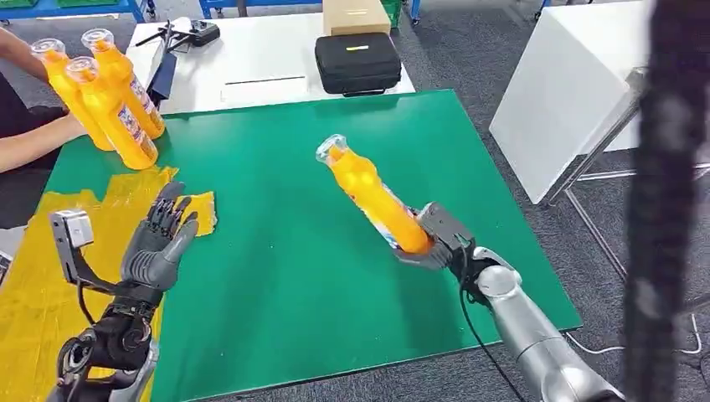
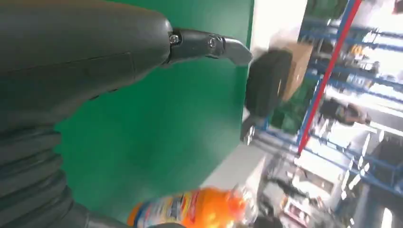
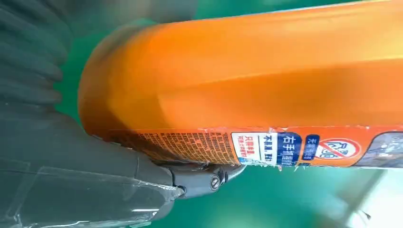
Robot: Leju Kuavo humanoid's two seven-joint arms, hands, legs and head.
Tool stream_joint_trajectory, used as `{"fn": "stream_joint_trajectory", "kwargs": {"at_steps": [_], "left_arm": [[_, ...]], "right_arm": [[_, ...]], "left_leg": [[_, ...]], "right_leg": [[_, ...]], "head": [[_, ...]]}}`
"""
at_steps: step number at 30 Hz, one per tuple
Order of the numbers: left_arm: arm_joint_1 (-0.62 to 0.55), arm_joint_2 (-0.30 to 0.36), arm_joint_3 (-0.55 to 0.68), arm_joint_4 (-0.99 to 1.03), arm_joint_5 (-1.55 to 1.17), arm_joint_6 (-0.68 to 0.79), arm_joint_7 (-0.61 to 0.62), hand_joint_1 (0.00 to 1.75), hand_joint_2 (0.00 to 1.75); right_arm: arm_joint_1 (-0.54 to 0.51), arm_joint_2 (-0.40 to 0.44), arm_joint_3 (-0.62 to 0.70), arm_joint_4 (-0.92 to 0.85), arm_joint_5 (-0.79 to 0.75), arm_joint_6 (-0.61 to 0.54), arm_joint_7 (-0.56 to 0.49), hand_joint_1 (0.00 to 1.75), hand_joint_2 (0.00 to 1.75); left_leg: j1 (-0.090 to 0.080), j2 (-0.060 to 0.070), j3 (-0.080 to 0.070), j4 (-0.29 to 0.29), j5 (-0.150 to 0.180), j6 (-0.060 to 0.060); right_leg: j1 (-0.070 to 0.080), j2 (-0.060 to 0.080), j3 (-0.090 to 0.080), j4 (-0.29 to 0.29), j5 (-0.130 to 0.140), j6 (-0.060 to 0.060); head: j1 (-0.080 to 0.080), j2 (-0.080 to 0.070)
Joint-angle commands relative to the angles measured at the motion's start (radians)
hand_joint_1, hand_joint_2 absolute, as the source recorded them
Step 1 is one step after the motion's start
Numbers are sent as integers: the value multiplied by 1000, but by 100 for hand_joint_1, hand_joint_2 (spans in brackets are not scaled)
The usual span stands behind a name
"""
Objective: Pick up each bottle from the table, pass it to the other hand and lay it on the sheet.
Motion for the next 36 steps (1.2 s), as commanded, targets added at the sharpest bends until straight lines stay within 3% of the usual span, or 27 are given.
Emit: {"fn": "stream_joint_trajectory", "kwargs": {"at_steps": [1,8,14,22,36], "left_arm": [[-87,-68,-163,51,93,-14,39,0,175],[-120,-82,-216,64,100,3,35,0,175],[-172,-130,-259,99,110,34,29,0,175],[-190,-127,-274,104,130,53,14,0,175],[-251,-181,-262,145,114,191,-24,0,175]], "right_arm": [[-117,146,72,1,6,-87,7,175,175],[-144,176,93,10,-14,-128,16,175,175],[-164,263,132,-15,-20,-171,51,175,175],[-163,273,157,-35,-14,-183,61,175,175],[-154,348,363,-55,64,-218,134,175,175]], "left_leg": [[0,2,2,1,-2,-3],[0,1,0,1,-1,-2],[0,0,1,3,-2,-4],[0,-3,-2,1,0,-3],[0,-1,0,2,-1,-6]], "right_leg": [[0,0,0,2,-2,0],[0,0,0,1,-1,0],[0,-2,0,4,-3,-1],[0,-3,-3,2,-1,0],[0,-3,-2,6,-3,-1]], "head": [[0,0],[1,0],[1,0],[0,0],[0,0]]}}
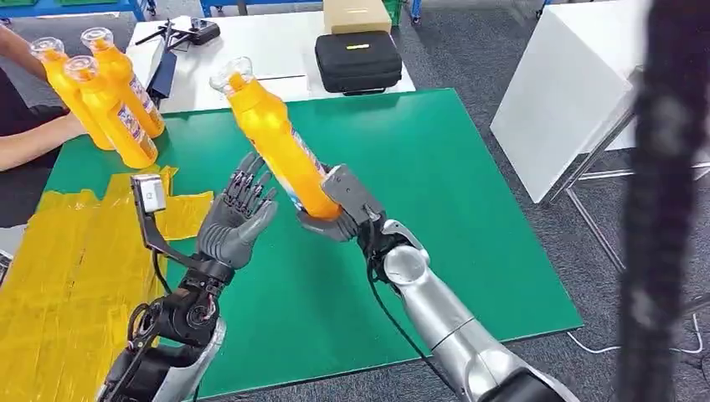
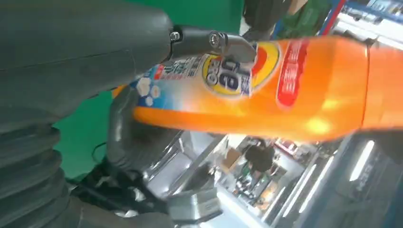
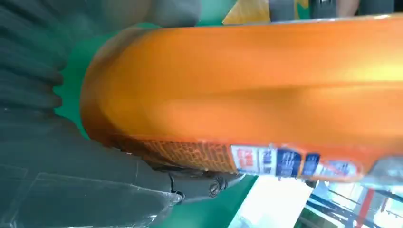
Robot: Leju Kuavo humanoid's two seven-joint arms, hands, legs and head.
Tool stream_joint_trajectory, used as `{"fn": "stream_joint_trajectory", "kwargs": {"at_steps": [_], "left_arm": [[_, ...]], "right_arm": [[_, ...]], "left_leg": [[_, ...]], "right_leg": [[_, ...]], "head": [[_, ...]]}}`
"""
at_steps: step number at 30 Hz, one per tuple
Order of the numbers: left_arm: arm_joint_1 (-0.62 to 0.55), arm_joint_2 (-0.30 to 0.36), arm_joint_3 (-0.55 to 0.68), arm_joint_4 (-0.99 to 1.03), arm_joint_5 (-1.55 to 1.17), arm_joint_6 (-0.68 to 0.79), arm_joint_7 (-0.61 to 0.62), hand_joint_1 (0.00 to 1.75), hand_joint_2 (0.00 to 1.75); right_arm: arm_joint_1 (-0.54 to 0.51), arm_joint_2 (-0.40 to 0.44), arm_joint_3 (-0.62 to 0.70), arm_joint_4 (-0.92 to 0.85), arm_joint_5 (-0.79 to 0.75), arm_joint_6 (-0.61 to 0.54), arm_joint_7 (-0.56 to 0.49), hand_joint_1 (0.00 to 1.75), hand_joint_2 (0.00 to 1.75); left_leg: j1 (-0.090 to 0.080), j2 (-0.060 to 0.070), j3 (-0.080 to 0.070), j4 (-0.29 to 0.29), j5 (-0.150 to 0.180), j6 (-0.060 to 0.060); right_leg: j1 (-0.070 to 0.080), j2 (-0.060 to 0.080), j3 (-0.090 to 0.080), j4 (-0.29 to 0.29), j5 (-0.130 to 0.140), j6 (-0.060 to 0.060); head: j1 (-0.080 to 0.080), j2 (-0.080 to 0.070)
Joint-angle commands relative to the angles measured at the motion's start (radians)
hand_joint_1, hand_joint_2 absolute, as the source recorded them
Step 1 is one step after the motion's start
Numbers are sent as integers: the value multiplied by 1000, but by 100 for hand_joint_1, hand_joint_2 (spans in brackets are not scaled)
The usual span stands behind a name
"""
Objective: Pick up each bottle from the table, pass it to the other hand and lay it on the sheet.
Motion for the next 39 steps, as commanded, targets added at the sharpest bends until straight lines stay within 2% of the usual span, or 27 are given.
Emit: {"fn": "stream_joint_trajectory", "kwargs": {"at_steps": [1,6,10,18,19,20,24,25,34,38,39], "left_arm": [[-88,-43,-8,98,-55,91,-14,0,175],[-98,-49,11,105,-113,127,-36,0,175],[-98,-46,17,99,-142,156,-48,0,175],[-97,-46,18,100,-144,160,-49,0,175],[-98,-46,17,101,-151,167,-54,0,175],[-98,-46,17,101,-151,167,-54,0,175],[-102,-47,17,111,-151,168,-54,3,175],[-100,-48,20,110,-151,168,-60,175,175],[-94,-37,31,105,-140,178,-90,175,175],[-95,-38,32,107,-139,177,-93,175,175],[-96,-37,31,109,-138,176,-93,175,175]], "right_arm": [[-33,26,207,10,24,-12,22,175,175],[-30,42,342,35,44,14,40,175,175],[-38,57,430,42,57,48,46,175,175],[-43,57,442,40,59,51,45,175,175],[-49,52,460,39,59,54,45,175,175],[-50,53,469,40,62,57,46,175,175],[-62,53,529,62,73,61,55,175,175],[-64,53,535,70,72,60,55,175,175],[-74,54,535,107,47,50,56,175,175],[-75,56,531,118,42,47,55,175,175],[-76,57,528,123,40,44,54,175,175]], "left_leg": [[0,0,2,1,-2,-3],[0,2,6,2,-5,-5],[0,0,2,1,-2,-3],[1,-2,0,0,-1,-3],[0,-2,5,2,-4,-6],[1,-2,1,0,-1,-4],[0,-2,3,1,-3,-5],[1,-2,2,0,-1,-4],[1,-3,4,1,-3,-5],[1,-3,1,0,-1,-3],[0,-3,5,2,-4,-6]], "right_leg": [[0,-1,2,1,-2,0],[0,-1,4,4,-5,-1],[0,-2,1,2,-3,-1],[1,-3,0,1,-2,-1],[0,-4,4,5,-6,-1],[0,-3,1,2,-2,-1],[0,-3,3,3,-4,-1],[0,-3,2,2,-3,-1],[1,-5,3,3,-5,-1],[1,-3,0,1,-2,-1],[0,-6,4,4,-6,-1]], "head": [[0,0],[0,0],[0,0],[0,0],[0,0],[0,0],[0,0],[0,0],[-1,0],[0,0],[0,0]]}}
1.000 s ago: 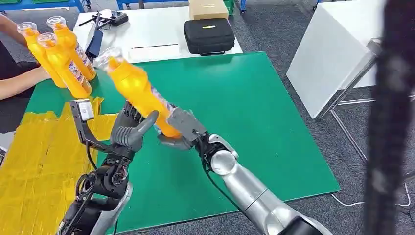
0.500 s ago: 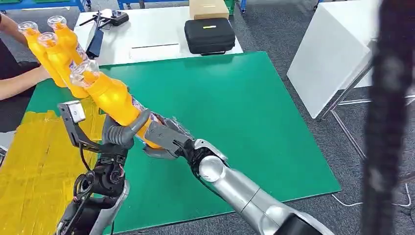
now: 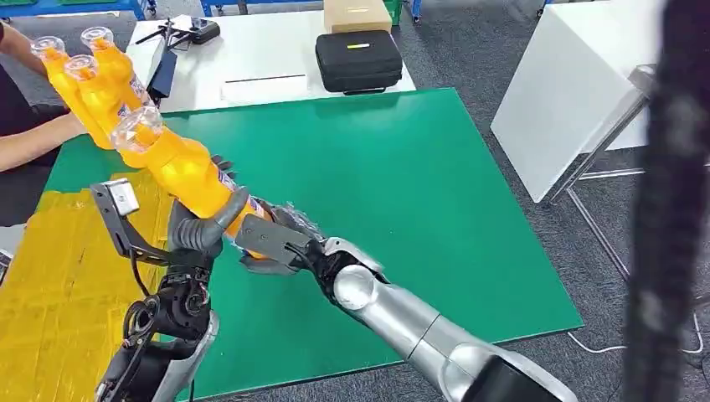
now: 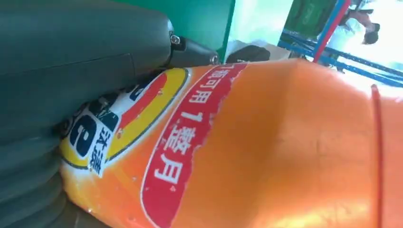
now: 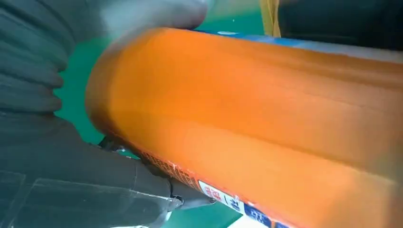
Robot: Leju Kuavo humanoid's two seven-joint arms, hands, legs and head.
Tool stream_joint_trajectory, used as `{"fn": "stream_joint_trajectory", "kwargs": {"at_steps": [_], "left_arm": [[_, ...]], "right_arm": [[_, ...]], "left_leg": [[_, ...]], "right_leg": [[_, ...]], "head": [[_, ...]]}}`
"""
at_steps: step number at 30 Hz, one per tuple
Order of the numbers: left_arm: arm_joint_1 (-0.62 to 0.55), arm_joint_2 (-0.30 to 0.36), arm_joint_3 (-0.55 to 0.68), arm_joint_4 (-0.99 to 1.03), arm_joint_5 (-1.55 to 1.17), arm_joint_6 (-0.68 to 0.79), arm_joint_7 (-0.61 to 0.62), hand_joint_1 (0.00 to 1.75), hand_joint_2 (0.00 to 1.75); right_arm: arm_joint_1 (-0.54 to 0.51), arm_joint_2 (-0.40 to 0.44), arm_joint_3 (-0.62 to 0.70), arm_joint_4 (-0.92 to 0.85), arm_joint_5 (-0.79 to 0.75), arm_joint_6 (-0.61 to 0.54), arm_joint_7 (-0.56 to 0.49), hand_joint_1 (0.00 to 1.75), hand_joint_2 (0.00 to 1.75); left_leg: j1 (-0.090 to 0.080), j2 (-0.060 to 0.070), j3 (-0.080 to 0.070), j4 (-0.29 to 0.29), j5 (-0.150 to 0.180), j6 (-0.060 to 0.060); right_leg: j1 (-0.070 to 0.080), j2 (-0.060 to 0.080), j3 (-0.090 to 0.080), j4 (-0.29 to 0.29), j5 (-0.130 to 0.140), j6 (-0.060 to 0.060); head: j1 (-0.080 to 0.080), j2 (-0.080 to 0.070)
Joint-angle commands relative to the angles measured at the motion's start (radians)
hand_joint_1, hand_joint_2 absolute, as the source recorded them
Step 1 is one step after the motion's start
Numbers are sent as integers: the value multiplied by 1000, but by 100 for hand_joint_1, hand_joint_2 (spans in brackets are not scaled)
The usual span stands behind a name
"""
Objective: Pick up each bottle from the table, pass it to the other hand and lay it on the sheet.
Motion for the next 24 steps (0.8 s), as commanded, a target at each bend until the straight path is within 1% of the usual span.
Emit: {"fn": "stream_joint_trajectory", "kwargs": {"at_steps": [1,4,6,9,10,11,12,14,15,16,17,18,19,21,22,23,24], "left_arm": [[-104,-14,-42,75,11,-7,2,175,175],[-104,-12,-41,73,7,-8,-5,175,175],[-98,3,-33,60,-39,16,-51,175,175],[-96,11,-25,55,-35,15,-48,175,175],[-92,17,-20,43,-56,24,-61,175,175],[-86,28,-12,28,-96,45,-87,175,175],[-77,47,11,3,-137,63,-109,175,175],[-72,95,57,-33,-255,93,-145,175,175],[-64,94,94,-42,-269,62,-127,175,175],[-60,90,114,-45,-277,43,-118,175,175],[-60,90,114,-45,-277,43,-118,175,175],[-60,90,114,-45,-277,43,-118,175,175],[-59,85,111,-44,-278,43,-118,175,175],[-59,79,106,-41,-282,42,-119,175,175],[-64,84,105,-34,-344,74,-146,175,175],[-71,111,117,-25,-485,155,-177,175,175],[-76,157,151,-7,-630,209,-166,175,175]], "right_arm": [[11,18,162,65,-2,39,-16,175,175],[9,13,153,71,3,14,-20,175,175],[8,4,149,68,26,-19,-21,175,175],[5,-3,145,68,25,-18,-21,175,175],[9,-6,140,63,29,-27,-22,110,175],[10,-11,135,66,42,-40,-8,0,0],[16,-24,118,65,49,-53,-5,0,0],[28,-56,82,63,97,-104,-25,0,0],[34,-63,62,63,109,-94,-37,0,0],[39,-65,50,62,117,-86,-44,0,0],[39,-65,50,62,117,-86,-44,0,0],[39,-65,50,62,117,-86,-44,0,0],[39,-62,50,61,117,-86,-44,0,0],[40,-58,51,59,119,-85,-43,0,0],[44,-59,44,56,128,-96,-38,0,0],[54,-74,22,48,154,-138,-37,0,0],[72,-97,-18,30,160,-154,-48,0,0]], "left_leg": [[1,-1,3,0,-2,-3],[1,-2,3,0,-2,-3],[1,-2,4,1,-3,-3],[1,-1,2,0,-1,-2],[1,-2,7,2,-4,-5],[1,-1,3,0,-2,-3],[1,-2,6,1,-3,-4],[1,-1,4,0,-2,-3],[1,-1,8,2,-5,-6],[1,1,4,0,-2,-3],[1,1,6,1,-3,-4],[0,-1,2,0,-1,-2],[0,-1,4,0,-2,-3],[1,0,2,0,-1,-2],[0,1,6,2,-4,-5],[0,0,2,1,-2,-3],[0,-1,4,1,-3,-4]], "right_leg": [[1,-3,4,0,-3,0],[1,-4,4,0,-3,0],[1,-4,5,1,-4,-1],[1,-3,3,0,-2,0],[1,-5,7,3,-6,-1],[1,-3,4,0,-2,0],[1,-5,6,2,-5,-1],[1,-3,4,0,-2,-1],[1,-4,7,3,-6,-1],[1,-1,3,0,-2,-1],[1,-3,5,2,-4,-1],[0,-3,2,0,-2,0],[0,-4,4,1,-3,0],[1,-1,1,1,-1,0],[0,-3,5,4,-5,-1],[0,-2,2,2,-2,0],[0,-3,3,3,-4,0]], "head": [[0,0],[0,0],[0,0],[0,0],[0,0],[0,0],[0,0],[0,0],[0,0],[0,0],[0,0],[0,0],[0,0],[0,0],[0,0],[0,0],[0,0]]}}
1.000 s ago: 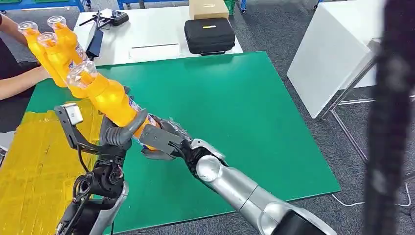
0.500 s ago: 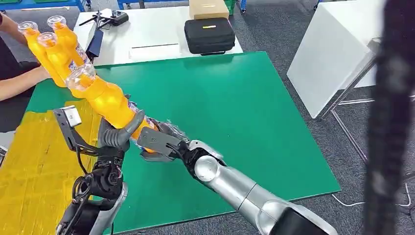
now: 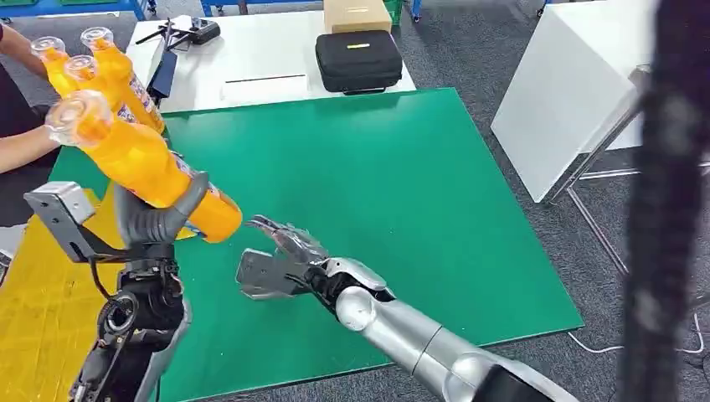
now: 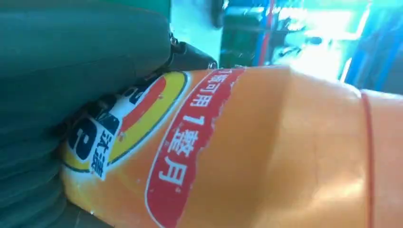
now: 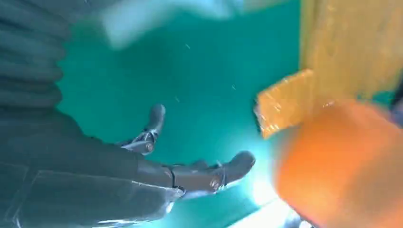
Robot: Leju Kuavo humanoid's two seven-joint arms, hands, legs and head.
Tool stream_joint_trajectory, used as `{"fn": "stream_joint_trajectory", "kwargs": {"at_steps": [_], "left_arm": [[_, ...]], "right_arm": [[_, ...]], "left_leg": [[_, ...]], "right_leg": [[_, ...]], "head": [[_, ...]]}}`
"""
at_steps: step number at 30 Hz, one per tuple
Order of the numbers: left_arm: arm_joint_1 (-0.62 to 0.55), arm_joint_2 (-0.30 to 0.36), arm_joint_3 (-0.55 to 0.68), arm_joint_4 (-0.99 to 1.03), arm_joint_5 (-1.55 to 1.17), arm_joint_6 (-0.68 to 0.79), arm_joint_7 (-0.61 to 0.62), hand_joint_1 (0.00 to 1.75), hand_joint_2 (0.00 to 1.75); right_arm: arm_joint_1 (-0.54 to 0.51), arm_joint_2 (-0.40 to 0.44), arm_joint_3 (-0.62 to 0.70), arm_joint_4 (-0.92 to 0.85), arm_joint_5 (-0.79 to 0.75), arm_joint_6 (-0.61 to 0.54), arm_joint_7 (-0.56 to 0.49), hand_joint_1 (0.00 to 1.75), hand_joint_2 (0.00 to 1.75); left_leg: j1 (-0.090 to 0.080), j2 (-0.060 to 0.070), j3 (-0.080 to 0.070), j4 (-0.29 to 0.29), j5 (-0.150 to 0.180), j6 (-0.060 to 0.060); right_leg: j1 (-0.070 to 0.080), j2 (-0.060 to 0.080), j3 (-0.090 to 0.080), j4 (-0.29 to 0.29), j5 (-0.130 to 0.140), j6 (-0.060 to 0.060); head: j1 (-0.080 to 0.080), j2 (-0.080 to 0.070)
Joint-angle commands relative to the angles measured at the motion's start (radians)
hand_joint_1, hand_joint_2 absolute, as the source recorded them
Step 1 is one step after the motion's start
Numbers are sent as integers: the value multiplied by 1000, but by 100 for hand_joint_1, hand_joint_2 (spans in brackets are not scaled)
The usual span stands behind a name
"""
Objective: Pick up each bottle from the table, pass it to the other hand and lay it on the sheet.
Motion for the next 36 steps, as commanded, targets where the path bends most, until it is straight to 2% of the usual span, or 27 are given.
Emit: {"fn": "stream_joint_trajectory", "kwargs": {"at_steps": [1,3,4,6,7,8,9,10,16,17,25,30,31,32,33,36], "left_arm": [[-59,122,105,56,-423,163,-27,175,175],[-65,171,200,156,-595,157,-5,175,175],[-73,172,235,200,-608,144,-14,175,175],[-105,199,243,360,-849,158,21,175,175],[-114,204,235,419,-890,152,15,175,175],[-121,224,208,501,-1038,160,64,175,175],[-115,220,197,539,-1063,145,66,175,175],[-117,233,142,638,-1252,154,124,175,175],[-140,170,-3,1028,-1419,84,195,175,175],[-142,165,-13,1053,-1425,82,194,175,175],[-151,165,-12,1056,-1425,78,194,175,175],[-159,156,-43,1108,-1413,-38,183,175,175],[-167,151,-50,1133,-1409,-68,184,0,175],[-172,147,-54,1144,-1408,-86,190,0,175],[-171,145,-54,1145,-1395,-92,177,0,0],[-174,143,-65,1157,-1401,-116,201,0,0]], "right_arm": [[39,-78,-92,-15,53,-75,-22,0,0],[73,-117,-175,-73,88,-87,-38,0,0],[88,-128,-211,-103,85,-89,-43,0,0],[124,-150,-295,-194,70,-90,-71,0,0],[139,-160,-323,-239,58,-86,-85,0,0],[151,-164,-353,-278,49,-92,-95,0,0],[159,-174,-370,-316,50,-95,-96,0,0],[169,-180,-401,-364,17,-95,-118,0,0],[196,-204,-470,-506,-23,-124,-168,0,0],[196,-208,-472,-513,-22,-126,-170,0,0],[199,-208,-471,-513,-21,-127,-171,0,0],[210,-213,-488,-527,-51,-134,-180,0,0],[211,-218,-489,-528,-51,-135,-180,0,0],[213,-216,-492,-529,-57,-134,-180,0,0],[218,-218,-495,-532,-61,-135,-182,0,0],[233,-219,-497,-536,-60,-138,-183,0,0]], "left_leg": [[0,-1,6,2,-4,-5],[0,0,5,0,-2,-4],[0,1,5,-1,-1,-3],[-1,0,8,0,-4,-6],[-1,-2,5,-1,-1,-3],[-1,-2,4,-1,0,-3],[-1,-2,5,-1,-1,-4],[-2,-2,5,-1,0,-4],[-2,-3,9,-1,-2,-5],[-3,-2,4,-1,0,-3],[-2,0,2,1,-1,-4],[-2,0,4,0,-1,-5],[-2,0,5,0,-2,-5],[-2,-1,5,1,-2,-6],[-3,-2,4,-1,2,-3],[-3,-4,8,-1,2,-5]], "right_leg": [[0,-4,6,3,-5,0],[0,-3,5,1,-3,0],[0,-2,4,0,-2,0],[-1,-4,7,3,-5,-1],[-1,-4,4,1,-2,-1],[-1,-4,3,1,-2,-1],[-1,-4,4,1,-3,-1],[-1,-4,4,1,-3,0],[-2,-6,8,2,-5,0],[-3,-3,3,1,-2,0],[-2,-3,0,2,-3,0],[-2,-3,3,2,-3,0],[-2,-3,3,2,-3,0],[-2,-4,4,3,-4,-1],[-3,-4,3,1,-2,0],[-3,-7,7,2,-2,-1]], "head": [[0,0],[0,0],[0,0],[0,0],[0,0],[0,0],[0,0],[0,0],[0,0],[0,0],[0,0],[0,0],[-1,0],[0,0],[0,0],[0,0]]}}
